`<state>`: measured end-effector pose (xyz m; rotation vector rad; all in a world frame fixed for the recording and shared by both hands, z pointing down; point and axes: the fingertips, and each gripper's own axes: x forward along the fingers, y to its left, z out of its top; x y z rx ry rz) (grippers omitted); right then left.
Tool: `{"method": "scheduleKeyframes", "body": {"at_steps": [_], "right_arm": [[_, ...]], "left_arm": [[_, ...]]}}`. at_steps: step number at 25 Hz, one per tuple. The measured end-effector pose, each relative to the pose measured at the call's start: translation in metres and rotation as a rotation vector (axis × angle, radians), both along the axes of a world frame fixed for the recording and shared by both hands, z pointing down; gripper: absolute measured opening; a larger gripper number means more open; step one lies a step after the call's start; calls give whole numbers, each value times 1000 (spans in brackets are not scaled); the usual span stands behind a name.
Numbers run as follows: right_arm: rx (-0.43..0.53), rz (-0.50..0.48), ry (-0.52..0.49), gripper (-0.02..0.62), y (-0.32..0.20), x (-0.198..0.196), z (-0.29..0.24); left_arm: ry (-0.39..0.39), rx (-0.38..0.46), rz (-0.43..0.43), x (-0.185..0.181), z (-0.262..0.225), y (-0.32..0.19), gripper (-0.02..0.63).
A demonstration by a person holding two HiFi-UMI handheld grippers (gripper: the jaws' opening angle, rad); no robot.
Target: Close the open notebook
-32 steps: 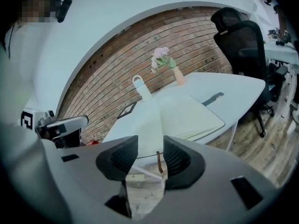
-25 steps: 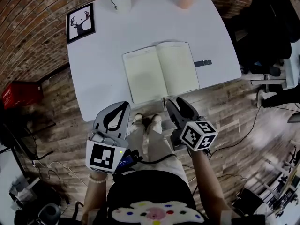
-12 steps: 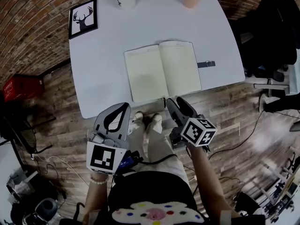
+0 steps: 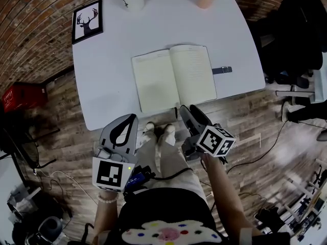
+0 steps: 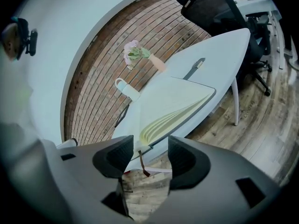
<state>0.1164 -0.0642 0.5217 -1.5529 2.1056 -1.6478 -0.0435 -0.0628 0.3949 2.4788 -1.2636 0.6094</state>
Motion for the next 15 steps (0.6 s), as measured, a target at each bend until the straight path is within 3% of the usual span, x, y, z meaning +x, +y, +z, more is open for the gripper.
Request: {"method": "scheduleKeyframes", "body": {"at_steps": [15], "right_arm": [[-84, 130, -179, 225, -8, 9, -2]], "left_arm": [[-6, 0, -15, 3, -1, -3, 14]]}}
